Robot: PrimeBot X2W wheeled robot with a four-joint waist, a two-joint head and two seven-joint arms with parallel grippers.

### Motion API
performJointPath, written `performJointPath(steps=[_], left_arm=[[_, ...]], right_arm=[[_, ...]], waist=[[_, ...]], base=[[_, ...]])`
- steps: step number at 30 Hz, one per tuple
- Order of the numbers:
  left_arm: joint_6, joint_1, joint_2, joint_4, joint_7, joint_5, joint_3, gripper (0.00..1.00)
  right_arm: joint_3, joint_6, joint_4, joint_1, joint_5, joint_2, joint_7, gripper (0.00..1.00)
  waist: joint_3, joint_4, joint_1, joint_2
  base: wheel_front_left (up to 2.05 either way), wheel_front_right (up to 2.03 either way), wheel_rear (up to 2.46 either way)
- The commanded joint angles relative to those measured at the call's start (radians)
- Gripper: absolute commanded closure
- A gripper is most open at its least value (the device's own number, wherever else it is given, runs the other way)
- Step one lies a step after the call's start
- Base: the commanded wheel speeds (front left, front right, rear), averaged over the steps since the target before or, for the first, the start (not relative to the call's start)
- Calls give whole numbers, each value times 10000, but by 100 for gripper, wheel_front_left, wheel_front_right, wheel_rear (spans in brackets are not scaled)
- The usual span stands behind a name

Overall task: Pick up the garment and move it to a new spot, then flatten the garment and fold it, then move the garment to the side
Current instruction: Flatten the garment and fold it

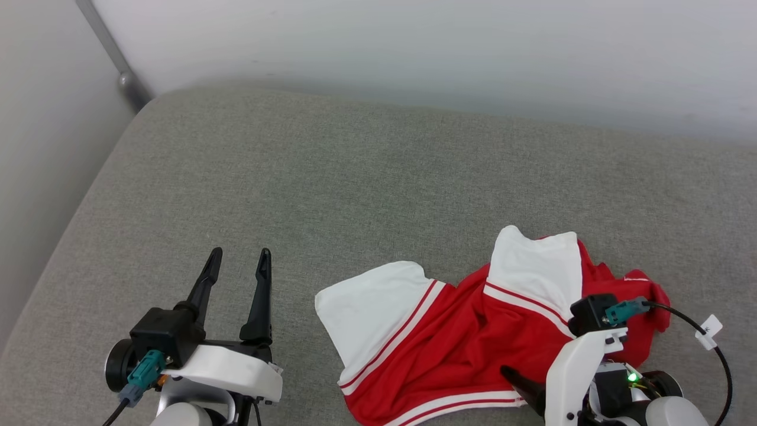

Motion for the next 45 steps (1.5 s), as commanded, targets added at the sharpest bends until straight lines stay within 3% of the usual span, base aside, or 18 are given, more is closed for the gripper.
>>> performJointPath(steps=[1, 2, 3, 4, 9, 11, 15, 22, 27, 32, 33, 34, 40, 45], left_arm=[[-85, -60, -73, 69, -22, 99, 63, 0], [-135, -54, -118, 120, -22, 130, 112, 0], [-180, -28, -164, 169, -22, 177, 164, 0], [-211, 20, -200, 218, -22, 212, 220, 0], [-414, 114, -299, 394, -22, 372, 376, 0], [-560, 268, -402, 535, -22, 529, 557, 0], [-577, 375, -376, 585, -22, 564, 582, 0], [-588, 417, -253, 600, 12, 511, 594, 0], [-606, 247, -211, 564, 93, 530, 544, 0], [-616, 205, -163, 581, 138, 503, 535, 0], [-619, 201, -152, 592, 162, 483, 543, 0], [-609, 205, -131, 597, 174, 474, 548, 0], [-563, 243, -27, 603, 209, 454, 547, 0], [-554, 258, -8, 590, 244, 448, 523, 0]], right_arm=[[40, -3, 163, -165, 115, 44, -99, 0], [82, -3, 283, -227, 115, 51, -166, 3], [125, -3, 361, -271, 110, 53, -203, 67], [176, -3, 401, -300, 141, 55, -272, 100], [362, -3, 181, -480, 102, -210, -582, 100], [401, -5, -1287, -830, -223, -1065, -832, 100], [-307, -5, -2096, -450, -503, -1365, -840, 100], [-2589, -3, -2850, 1225, -988, -600, -986, 100], [-3582, -3, -2044, 2386, -1000, 4, -1275, 100], [-3641, -3, -809, 2794, -854, 198, -1785, 98], [-3585, -3, -524, 2780, -709, 225, -1957, 56], [-3531, -3, -304, 2676, -643, 236, -2235, 0], [-3550, -5, -291, 1975, -757, 245, -4840, 0], [-3603, -3, -777, 1708, -1188, 244, -5314, 0]], waist=[[77, 72, 0, 0], [79, 65, 0, 0], [59, 42, 0, 0], [34, 0, 0, 0], [-143, -316, 0, 0], [-337, -1122, 0, 0], [-357, -1452, 0, 0], [-287, -1921, 0, 0], [-157, -2079, 0, 0], [-68, -2141, 0, 0], [-48, -2157, 0, 0], [-35, -2182, 0, 0], [-110, -2257, 0, 0], [-236, -2268, 0, 0]], base=[[0, 0, 0], [0, 0, 0], [0, 0, 0], [0, 0, 0], [0, 0, 0], [0, 0, 0], [0, 0, 0], [0, 0, 0], [0, 0, 0], [0, 0, 0], [0, 0, 0], [0, 0, 0], [0, 0, 0], [0, 0, 0]])
